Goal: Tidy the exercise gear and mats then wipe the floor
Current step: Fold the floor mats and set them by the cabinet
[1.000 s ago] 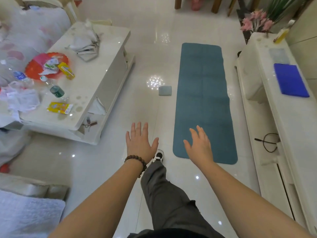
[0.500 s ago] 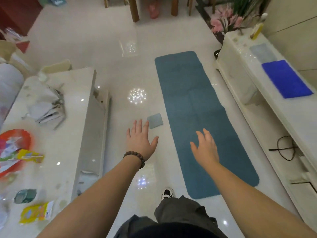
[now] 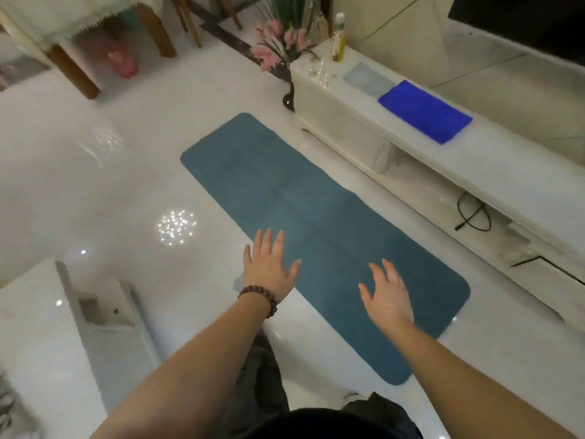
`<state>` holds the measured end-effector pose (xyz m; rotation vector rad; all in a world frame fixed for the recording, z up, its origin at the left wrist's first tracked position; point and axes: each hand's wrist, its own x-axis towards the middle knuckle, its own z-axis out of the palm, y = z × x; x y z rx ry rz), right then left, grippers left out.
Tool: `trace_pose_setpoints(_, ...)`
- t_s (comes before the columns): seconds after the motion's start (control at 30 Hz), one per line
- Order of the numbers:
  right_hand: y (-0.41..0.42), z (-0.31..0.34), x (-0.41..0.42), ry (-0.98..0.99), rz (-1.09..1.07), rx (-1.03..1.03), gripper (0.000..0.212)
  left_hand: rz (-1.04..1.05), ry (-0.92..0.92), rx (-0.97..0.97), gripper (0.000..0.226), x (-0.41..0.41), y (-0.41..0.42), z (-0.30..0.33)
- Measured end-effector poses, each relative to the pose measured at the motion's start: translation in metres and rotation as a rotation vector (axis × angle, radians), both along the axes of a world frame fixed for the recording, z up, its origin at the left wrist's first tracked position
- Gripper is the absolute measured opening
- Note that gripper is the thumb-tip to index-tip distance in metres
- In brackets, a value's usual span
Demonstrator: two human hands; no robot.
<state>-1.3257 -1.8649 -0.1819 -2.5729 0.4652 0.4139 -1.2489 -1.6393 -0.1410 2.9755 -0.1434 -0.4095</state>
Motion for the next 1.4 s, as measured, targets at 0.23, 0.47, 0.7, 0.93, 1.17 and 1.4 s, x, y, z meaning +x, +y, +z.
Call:
trace_pose_setpoints(0.23, 0.089, -0.021, 0.050, 0.099, -0.390, 0.009, 0.056, -0.361, 0.111, 0.033, 0.073, 0.133, 0.072, -0.032)
trace_pose_setpoints(0.47, 0.155, -0.027, 0.063, 0.176, -0.572, -0.014, 0.055, -0.555, 0.181, 0.023, 0.073, 0.194, 0.107, -0.063)
trace_pose_setpoints(0.7, 0.171, -0.072, 0.064, 0.209, -0.621, -0.026, 0.053, -0.650, 0.217, 0.047, 0.072, 0.199, 0.107, -0.115)
trace_pose_setpoints(0.93, 0.156, -0.196, 0.071, 0.163, -0.677, 0.029, 0.053, -0.736, 0.161, 0.014, 0.070, 0.216, 0.079, -0.231)
trace_pose_setpoints(1.17, 0.126, -0.416, 0.082, 0.171, -0.588, -0.005, 0.054, -0.905, 0.120, 0.067, 0.075, 0.242, 0.052, -0.452)
trace_pose_setpoints(1.4, 0.095, -0.603, 0.093, 0.218, -0.427, -0.073, 0.056, -1.056, 0.175, 0.246, 0.087, 0.255, 0.051, -0.644)
